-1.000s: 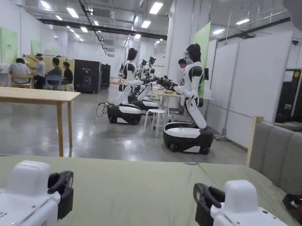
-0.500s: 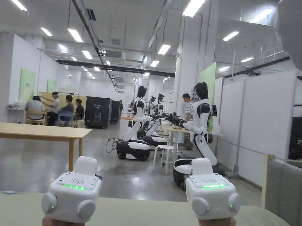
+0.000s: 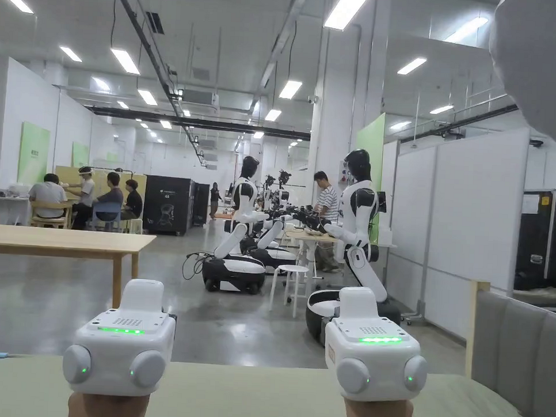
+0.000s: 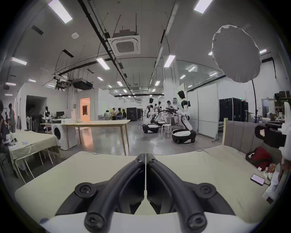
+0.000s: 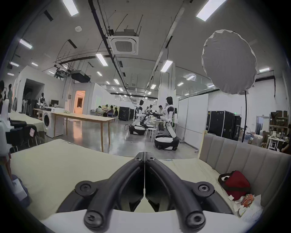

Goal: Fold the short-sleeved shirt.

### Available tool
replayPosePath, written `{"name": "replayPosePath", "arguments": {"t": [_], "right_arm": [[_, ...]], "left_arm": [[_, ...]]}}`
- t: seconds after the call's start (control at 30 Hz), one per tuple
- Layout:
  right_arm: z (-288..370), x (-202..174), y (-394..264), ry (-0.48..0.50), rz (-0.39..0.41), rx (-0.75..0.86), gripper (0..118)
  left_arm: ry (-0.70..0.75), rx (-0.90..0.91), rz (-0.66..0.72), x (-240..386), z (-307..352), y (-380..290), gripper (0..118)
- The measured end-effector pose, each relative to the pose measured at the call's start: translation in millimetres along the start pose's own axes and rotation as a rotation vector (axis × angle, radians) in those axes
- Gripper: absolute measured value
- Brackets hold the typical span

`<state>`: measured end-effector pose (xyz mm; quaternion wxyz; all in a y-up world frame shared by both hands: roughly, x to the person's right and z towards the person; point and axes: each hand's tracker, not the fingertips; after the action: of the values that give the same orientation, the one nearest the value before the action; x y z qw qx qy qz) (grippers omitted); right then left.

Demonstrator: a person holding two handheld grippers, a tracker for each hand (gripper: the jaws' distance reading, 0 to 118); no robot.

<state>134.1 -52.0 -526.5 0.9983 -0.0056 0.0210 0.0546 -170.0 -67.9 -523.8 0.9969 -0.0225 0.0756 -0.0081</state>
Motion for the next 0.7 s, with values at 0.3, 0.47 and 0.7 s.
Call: {"name": "replayPosePath", "arguments": {"t": [0.3, 0.47, 0.7], "right_arm": [[0, 1, 3, 0.020, -0.024, -0.021, 118], [4, 2, -2, -0.005, -0.023, 0.013, 118], [7, 5, 5, 0.086, -0.079, -0.045, 118]], "left_arm": [[-0.010, -0.010, 0.036, -2, 3, -1, 106], [-0.024, 0.025, 0.001, 14, -12, 5, 118], [-0.051, 0.007, 0.011, -1, 3, -3, 118]]}}
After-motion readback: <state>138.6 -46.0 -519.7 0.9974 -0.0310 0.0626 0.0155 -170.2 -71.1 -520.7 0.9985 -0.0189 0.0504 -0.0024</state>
